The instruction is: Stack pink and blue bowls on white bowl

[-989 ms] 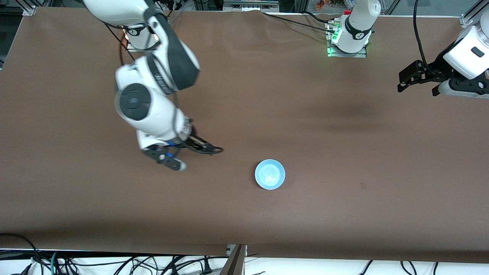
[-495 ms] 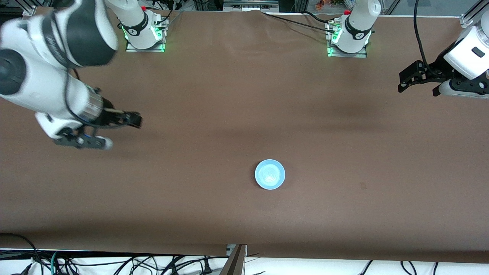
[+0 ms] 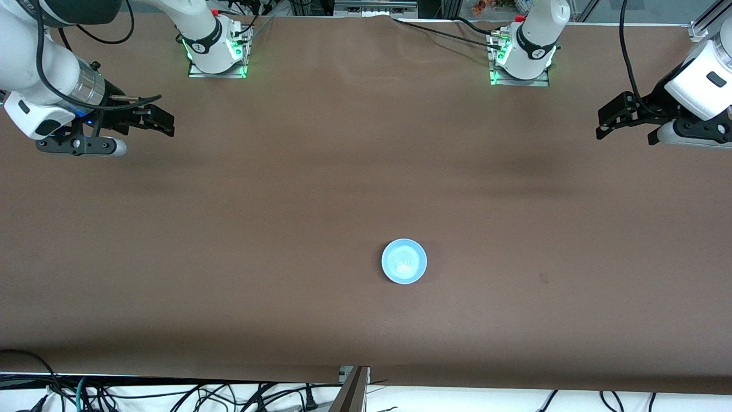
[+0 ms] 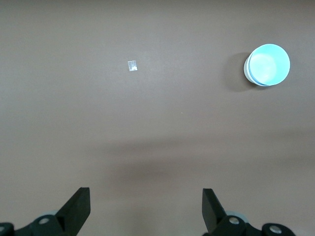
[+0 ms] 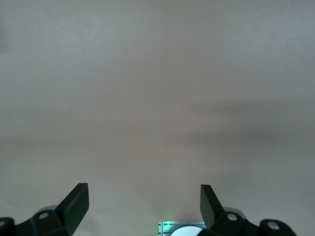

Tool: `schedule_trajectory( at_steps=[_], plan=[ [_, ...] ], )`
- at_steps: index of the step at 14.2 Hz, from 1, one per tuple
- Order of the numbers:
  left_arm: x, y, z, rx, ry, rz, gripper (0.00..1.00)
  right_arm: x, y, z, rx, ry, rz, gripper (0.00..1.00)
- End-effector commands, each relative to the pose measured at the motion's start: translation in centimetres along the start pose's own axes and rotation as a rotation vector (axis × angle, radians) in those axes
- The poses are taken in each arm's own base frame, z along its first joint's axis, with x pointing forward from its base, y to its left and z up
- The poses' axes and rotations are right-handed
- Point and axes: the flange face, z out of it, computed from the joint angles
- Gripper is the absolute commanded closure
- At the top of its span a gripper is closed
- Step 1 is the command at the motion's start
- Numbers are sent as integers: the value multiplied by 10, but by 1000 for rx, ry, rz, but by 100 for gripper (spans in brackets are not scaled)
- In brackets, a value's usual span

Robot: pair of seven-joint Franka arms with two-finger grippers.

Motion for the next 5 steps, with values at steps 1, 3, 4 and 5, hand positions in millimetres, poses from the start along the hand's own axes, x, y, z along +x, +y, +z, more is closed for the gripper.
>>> schedule_trajectory(
  at_steps=[1, 3, 4, 5],
  plan=[
    [5, -1, 2, 7, -5, 21, 0, -4, -1, -1, -10, 30, -31, 0],
    [9, -1, 7, 3, -14, 21, 0, -1, -1, -5, -11, 42, -34, 0],
    [9, 3, 8, 3, -16, 26, 0, 0, -2, -6, -13, 44, -46, 0],
    [10, 12, 11, 5, -19, 38, 0, 0, -1, -7, -13, 45, -51, 0]
  ],
)
